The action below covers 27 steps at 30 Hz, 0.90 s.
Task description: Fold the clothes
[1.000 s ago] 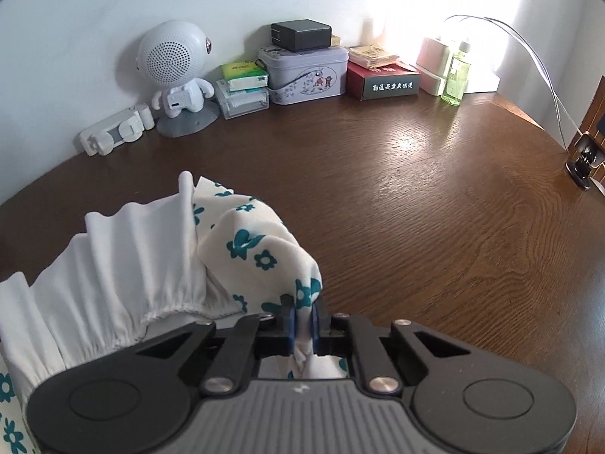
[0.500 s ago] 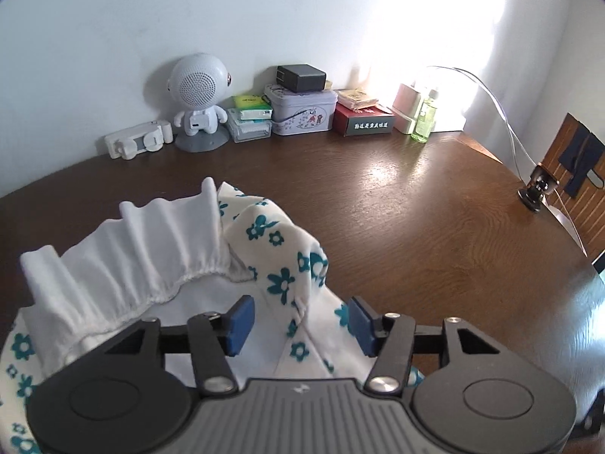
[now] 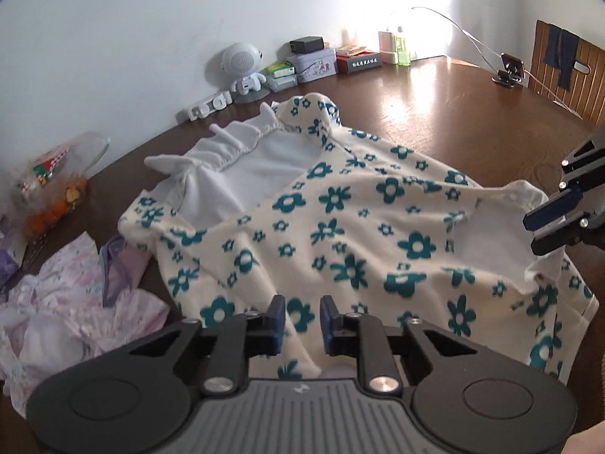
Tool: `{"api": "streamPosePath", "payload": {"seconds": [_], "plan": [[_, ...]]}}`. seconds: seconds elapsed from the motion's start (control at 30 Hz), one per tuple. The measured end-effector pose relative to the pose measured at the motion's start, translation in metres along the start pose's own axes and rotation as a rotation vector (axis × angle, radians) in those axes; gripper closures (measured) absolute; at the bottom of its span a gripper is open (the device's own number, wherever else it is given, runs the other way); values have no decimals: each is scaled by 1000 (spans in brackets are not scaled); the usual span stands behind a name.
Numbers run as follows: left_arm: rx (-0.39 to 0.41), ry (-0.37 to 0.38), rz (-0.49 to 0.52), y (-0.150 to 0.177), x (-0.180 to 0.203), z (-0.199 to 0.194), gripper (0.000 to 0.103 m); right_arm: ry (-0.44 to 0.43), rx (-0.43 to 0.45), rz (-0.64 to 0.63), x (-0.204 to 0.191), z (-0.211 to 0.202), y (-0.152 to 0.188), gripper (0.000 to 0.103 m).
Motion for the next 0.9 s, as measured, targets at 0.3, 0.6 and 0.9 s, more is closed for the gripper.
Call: {"api": "streamPosePath", "payload": {"seconds": [0.3,0.6,0.9], "plan": [[-26,-45,-13,41,-3,3,87,15,-51,-16,-29,14,17,82],[88,-88,-90,30,-5,-32,35,120,-28,0,-29,-3,23,55],[188,-75,-175,30,17,-84,5,217,78,116,-19,-41,14,0]]}}
Point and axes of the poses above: each gripper's, at about its wrist camera, not at the fingertips, and z roughly the way its jaws point, x to its right, y to its underside, the point moved 6 cm from there along z, roughly the way its jaws point, and after that the axes turned 10 degrees about x, right-handed, at the moved point
